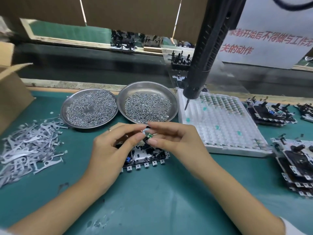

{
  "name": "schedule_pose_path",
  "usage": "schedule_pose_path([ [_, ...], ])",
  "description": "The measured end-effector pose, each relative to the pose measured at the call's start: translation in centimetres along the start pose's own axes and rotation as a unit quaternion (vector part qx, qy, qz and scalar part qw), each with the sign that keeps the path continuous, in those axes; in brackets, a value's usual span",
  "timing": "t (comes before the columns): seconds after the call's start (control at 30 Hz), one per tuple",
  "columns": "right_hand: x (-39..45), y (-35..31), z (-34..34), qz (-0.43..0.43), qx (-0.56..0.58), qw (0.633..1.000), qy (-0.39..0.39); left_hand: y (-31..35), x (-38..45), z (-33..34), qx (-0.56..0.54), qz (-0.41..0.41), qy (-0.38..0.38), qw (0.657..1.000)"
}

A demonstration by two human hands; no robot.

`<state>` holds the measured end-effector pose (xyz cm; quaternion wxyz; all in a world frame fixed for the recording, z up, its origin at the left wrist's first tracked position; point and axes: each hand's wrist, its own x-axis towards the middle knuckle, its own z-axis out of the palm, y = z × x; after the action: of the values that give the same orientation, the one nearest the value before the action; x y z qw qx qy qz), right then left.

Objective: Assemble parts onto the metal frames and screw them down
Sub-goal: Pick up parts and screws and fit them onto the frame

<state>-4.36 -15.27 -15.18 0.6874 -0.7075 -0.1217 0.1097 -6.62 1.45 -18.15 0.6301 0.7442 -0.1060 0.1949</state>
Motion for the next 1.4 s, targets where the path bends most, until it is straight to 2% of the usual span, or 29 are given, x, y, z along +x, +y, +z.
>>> schedule_pose_path([
  [0.13, 0.0, 0.3, 0.2, -0.009, 0.015, 1.000, 0.024, -0.1, -0.1, -0.1, -0.020, -0.021, -0.009, 1.000],
  [0.5, 0.0, 0.7, 0.2, -0.019, 0.036, 0.999, 0.014, -0.2, -0.1, -0.2, -0.016, -0.016, -0.022, 0.999],
  [0.6, -0.1, 0.8, 0.3, -0.034, 0.021, 0.999, 0.013, -0.2, 0.0, -0.1, 0.006, -0.005, -0.026, 1.000],
  [0.7, -0.1, 0.8, 0.4, -0.068, -0.021, 0.997, 0.015, -0.1, 0.1, -0.1, 0.056, 0.039, -0.015, 0.998],
  [0.83, -0.2, 1.0, 0.4, -0.105, -0.069, 0.992, 0.011, 0.0, 0.1, -0.4, 0.090, 0.053, 0.012, 0.994],
  [1.03, -0.2, 1.4, 0.4, -0.150, -0.121, 0.981, 0.016, 0.1, 0.2, -0.6, 0.108, 0.043, -0.014, 0.993],
  [1.23, -0.1, 2.3, 0.2, -0.220, -0.234, 0.947, 0.010, 0.2, 0.0, -2.1, 0.130, 0.043, -0.069, 0.988],
  [1.4, -0.1, 3.1, 0.5, -0.309, -0.362, 0.879, -0.027, 0.3, -0.6, -2.9, 0.101, 0.013, -0.038, 0.994],
])
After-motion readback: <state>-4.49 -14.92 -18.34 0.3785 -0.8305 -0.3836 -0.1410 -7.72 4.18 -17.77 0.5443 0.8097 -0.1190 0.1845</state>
